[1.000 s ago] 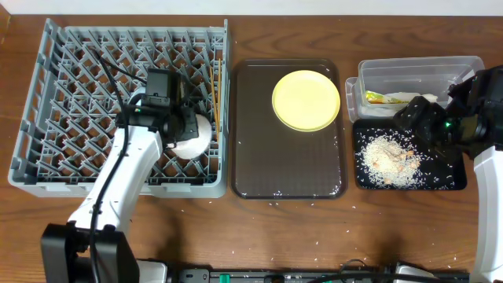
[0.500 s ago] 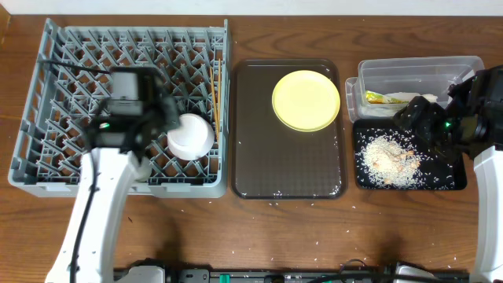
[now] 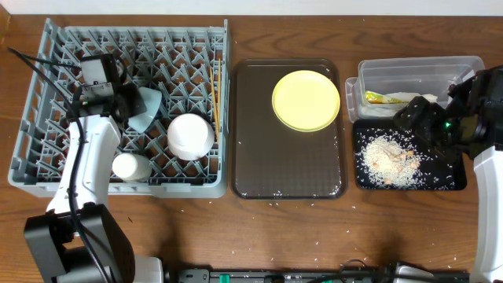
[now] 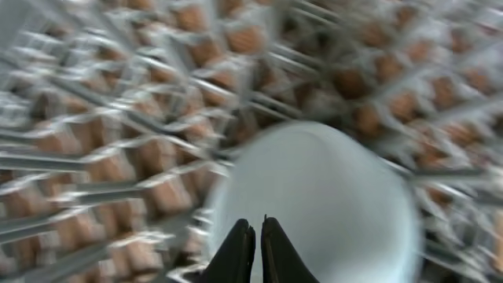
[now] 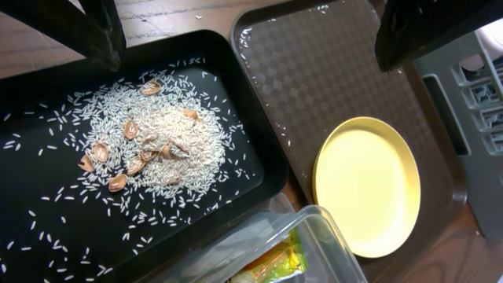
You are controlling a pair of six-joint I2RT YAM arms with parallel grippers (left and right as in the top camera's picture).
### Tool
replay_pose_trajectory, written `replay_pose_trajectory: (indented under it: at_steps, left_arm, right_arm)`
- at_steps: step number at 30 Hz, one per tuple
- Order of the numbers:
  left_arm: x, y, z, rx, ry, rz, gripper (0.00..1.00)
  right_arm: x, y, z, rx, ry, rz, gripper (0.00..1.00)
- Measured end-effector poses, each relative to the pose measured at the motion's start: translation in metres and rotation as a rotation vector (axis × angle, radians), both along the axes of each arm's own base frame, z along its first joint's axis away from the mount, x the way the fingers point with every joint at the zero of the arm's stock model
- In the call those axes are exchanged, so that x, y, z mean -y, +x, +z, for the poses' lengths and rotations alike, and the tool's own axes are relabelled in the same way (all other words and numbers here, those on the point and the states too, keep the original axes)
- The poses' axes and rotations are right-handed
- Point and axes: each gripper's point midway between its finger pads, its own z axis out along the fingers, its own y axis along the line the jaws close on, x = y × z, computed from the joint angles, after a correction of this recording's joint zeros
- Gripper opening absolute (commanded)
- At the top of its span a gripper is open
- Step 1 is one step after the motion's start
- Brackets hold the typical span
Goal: Sort waste into correct bins and load items into the dishwasher
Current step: 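Lower the light-blue bowl into the rack and open the left gripper, then move both grippers to opposite edges of the yellow plate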
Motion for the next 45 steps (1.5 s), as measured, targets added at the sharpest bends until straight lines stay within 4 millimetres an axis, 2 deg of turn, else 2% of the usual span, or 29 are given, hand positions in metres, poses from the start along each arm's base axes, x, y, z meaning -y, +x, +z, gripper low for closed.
replay_pose_trajectory:
  at_steps: [4, 7, 18, 21, 24, 28, 31, 33, 35, 40, 45]
  left_arm:
    - [0.031, -0.003, -0.004, -0.013, -0.142, -0.104, 0.08]
    - [0.045, -0.012, -0.009, -0.051, -0.210, -0.142, 0.08]
    - [0.070, -0.029, -0.014, -0.115, -0.339, -0.198, 0.08]
    - [0.071, -0.031, -0.014, -0.119, -0.347, -0.200, 0.08]
    - [0.069, -0.030, -0.005, -0.090, -0.329, -0.201, 0.08]
    - [0.048, -0.027, 0.025, -0.001, -0.196, -0.151, 0.08]
    - [0.034, -0.027, 0.034, 0.022, -0.120, -0.108, 0.08]
    - [0.029, -0.025, 0.027, 0.006, -0.101, -0.092, 0.08]
    - [0.027, -0.024, 0.012, -0.037, -0.101, -0.084, 0.08]
    - [0.034, -0.023, -0.026, -0.133, -0.162, -0.101, 0.08]
    - [0.045, -0.027, -0.029, -0.152, -0.216, -0.126, 0.08]
  right_arm:
    - [0.000, 0.000, 0.000, 0.000, 0.000, 0.000, 0.99]
    - [0.000, 0.000, 0.000, 0.000, 0.000, 0.000, 0.99]
    - [-0.002, 0.000, 0.001, 0.000, 0.019, -0.010, 0.99]
    - [-0.003, 0.001, 0.001, -0.001, 0.032, -0.021, 0.99]
    - [-0.004, 0.001, 0.001, -0.002, 0.039, -0.026, 0.99]
    - [-0.004, 0.001, 0.001, 0.001, 0.042, -0.028, 0.99]
    - [-0.004, 0.002, 0.002, 0.002, 0.042, -0.029, 0.99]
    - [-0.004, 0.002, 0.002, 0.001, 0.043, -0.031, 0.99]
    - [-0.004, 0.002, 0.002, 0.002, 0.043, -0.032, 0.99]
    - [-0.005, 0.000, 0.001, -0.006, 0.045, -0.030, 0.99]
    - [-0.013, 0.002, 0.002, 0.015, 0.037, 0.043, 0.99]
